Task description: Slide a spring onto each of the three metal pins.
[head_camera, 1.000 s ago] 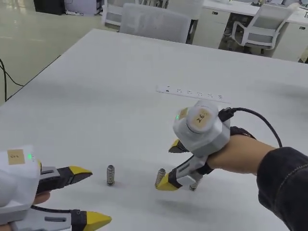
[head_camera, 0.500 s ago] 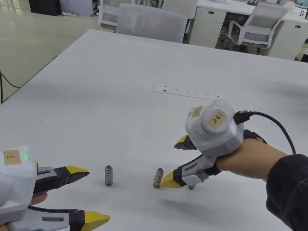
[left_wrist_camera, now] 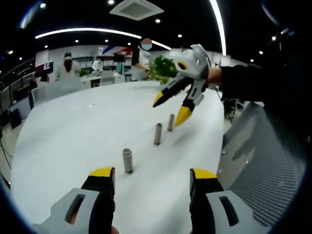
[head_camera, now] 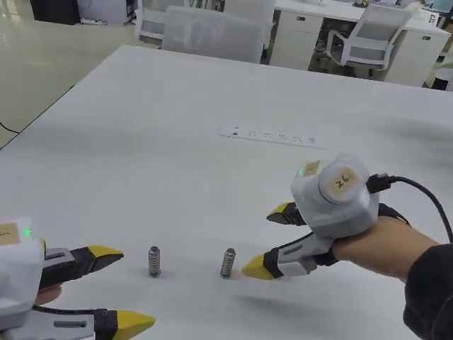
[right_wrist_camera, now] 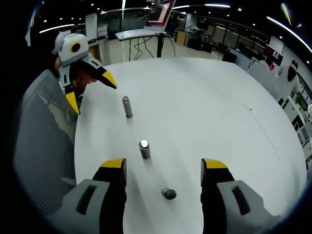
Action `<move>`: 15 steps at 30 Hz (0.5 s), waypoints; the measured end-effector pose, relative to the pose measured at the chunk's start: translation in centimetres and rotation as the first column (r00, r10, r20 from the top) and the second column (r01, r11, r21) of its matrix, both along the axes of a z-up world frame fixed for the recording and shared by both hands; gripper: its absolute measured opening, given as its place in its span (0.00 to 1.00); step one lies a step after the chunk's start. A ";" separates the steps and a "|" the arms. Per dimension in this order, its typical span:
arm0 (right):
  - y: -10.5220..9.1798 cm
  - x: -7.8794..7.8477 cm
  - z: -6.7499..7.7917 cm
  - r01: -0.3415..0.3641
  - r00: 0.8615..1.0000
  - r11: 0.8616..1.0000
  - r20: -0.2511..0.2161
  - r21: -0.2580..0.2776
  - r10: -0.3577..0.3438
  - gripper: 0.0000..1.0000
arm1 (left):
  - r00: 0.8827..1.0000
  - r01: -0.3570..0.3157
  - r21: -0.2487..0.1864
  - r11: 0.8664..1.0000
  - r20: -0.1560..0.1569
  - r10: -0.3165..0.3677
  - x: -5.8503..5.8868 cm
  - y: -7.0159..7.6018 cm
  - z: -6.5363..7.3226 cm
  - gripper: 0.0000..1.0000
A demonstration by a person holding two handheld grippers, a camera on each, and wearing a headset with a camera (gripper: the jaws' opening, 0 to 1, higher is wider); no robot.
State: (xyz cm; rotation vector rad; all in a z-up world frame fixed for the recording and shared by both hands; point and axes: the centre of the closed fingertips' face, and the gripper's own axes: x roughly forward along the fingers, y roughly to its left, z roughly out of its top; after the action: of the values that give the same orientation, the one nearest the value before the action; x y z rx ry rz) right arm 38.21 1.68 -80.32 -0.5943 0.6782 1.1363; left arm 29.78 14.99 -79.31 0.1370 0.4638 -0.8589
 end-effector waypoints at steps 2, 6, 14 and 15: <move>-0.2 0.1 0.0 0.010 1.000 1.000 0.001 0.006 -0.010 0.60 | 1.000 0.000 0.002 1.000 -0.002 0.000 0.1 0.0 0.0 0.57; -0.7 -0.2 0.0 0.024 1.000 0.999 -0.001 0.022 -0.024 0.61 | 1.000 -0.002 0.003 1.000 -0.002 0.002 0.2 0.1 0.1 0.58; -1.5 -0.8 -0.1 0.054 0.999 0.997 -0.006 0.056 -0.054 0.61 | 1.000 -0.008 0.006 1.000 -0.003 0.008 0.4 0.2 0.3 0.59; -1.5 -0.9 -0.1 0.056 0.998 0.997 -0.007 0.057 -0.055 0.61 | 1.000 -0.009 0.006 1.000 -0.003 0.009 0.4 0.2 0.3 0.59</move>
State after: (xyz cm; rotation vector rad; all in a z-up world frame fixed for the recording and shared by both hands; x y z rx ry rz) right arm 37.36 0.13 -80.46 -0.5211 0.6604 1.1021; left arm 30.22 15.19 -79.00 0.1388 0.4692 -0.8495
